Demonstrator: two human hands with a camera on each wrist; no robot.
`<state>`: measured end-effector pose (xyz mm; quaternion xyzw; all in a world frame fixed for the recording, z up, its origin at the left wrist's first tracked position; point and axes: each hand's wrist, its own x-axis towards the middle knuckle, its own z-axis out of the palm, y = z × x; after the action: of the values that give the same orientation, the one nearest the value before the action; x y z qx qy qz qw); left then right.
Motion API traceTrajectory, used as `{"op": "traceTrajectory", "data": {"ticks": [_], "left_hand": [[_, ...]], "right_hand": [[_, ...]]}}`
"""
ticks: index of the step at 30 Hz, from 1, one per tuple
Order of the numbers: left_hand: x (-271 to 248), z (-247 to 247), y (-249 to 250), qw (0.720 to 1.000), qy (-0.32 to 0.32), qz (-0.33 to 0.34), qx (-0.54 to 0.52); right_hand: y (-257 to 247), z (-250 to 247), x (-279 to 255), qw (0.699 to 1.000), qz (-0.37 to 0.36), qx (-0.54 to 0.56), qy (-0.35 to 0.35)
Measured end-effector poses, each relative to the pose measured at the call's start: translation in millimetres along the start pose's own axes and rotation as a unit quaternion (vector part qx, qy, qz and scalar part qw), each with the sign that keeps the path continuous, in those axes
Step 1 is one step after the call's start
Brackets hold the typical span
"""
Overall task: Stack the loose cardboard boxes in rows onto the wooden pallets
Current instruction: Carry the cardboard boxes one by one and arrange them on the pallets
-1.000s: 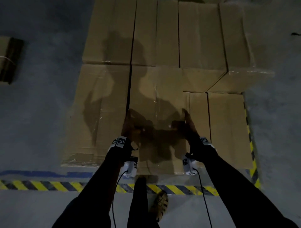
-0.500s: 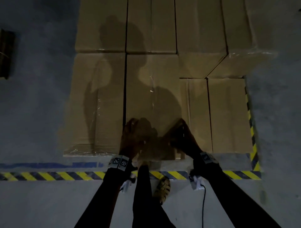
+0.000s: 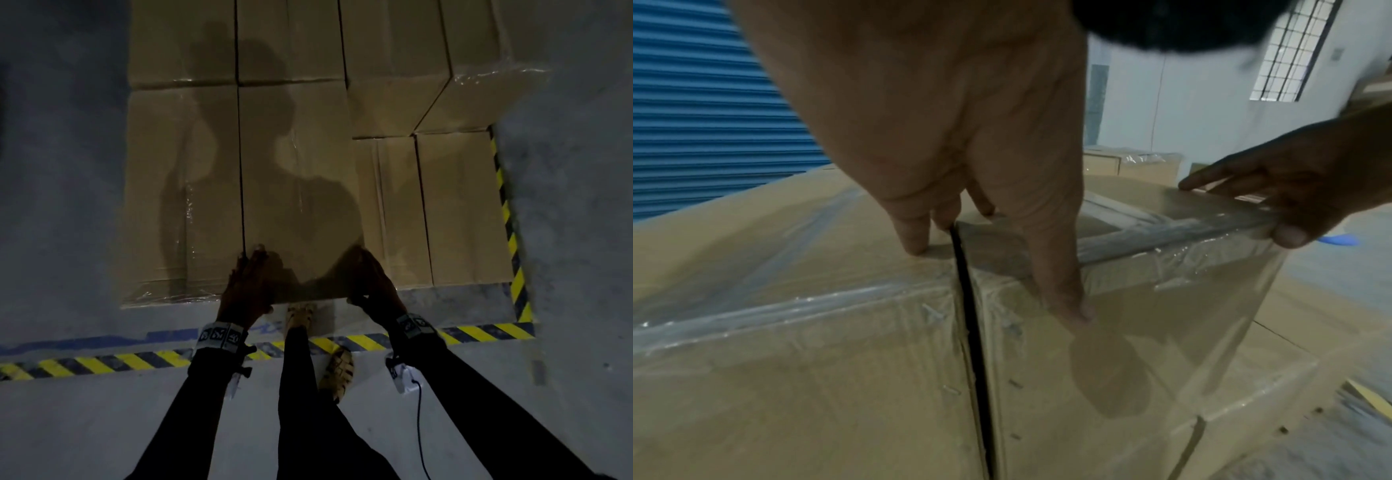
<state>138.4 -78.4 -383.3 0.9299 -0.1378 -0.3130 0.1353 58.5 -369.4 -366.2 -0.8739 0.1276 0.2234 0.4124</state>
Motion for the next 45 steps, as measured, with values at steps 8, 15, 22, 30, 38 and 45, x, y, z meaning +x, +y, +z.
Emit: {"op": "traceTrajectory", "data": {"ticks": [8,15,22,30,38,45], "left_hand": [[-1.3,5.3,-9.3,0.998,-0.027,-0.015,-0.052],[-10.7,2.8,-4.9,0.999,0.002,-0.006,-0.035],[-25.1,-0.1,8.5,1.0,0.023,0.006,0.018],[-96.9,-3.2,37.9,0.996,0.026,-0.017,-0.09],[-212.6,-72.4,92.1,0.932,0.151,0.076,-0.32],[-295.4,-119.8,60.5,0.896,0.248,0.064,-0.363]], "right_hand": [[-8.9,4.0,6.6,0.999,0.035,-0.03,0.011],[-9.9,4.9,1.3,1.0,0.018,-0.009,0.015],[-9.4,-0.2,-18.5,1.0,0.019,-0.015,-0.019],[-44.7,-27.0,-94.0,0.99,0.009,0.121,0.068],[-149.9,-53.2,-185.4,0.943,-0.114,0.242,0.197],[-223.0,-23.0,-219.0,0.936,-0.211,0.21,0.187]]}}
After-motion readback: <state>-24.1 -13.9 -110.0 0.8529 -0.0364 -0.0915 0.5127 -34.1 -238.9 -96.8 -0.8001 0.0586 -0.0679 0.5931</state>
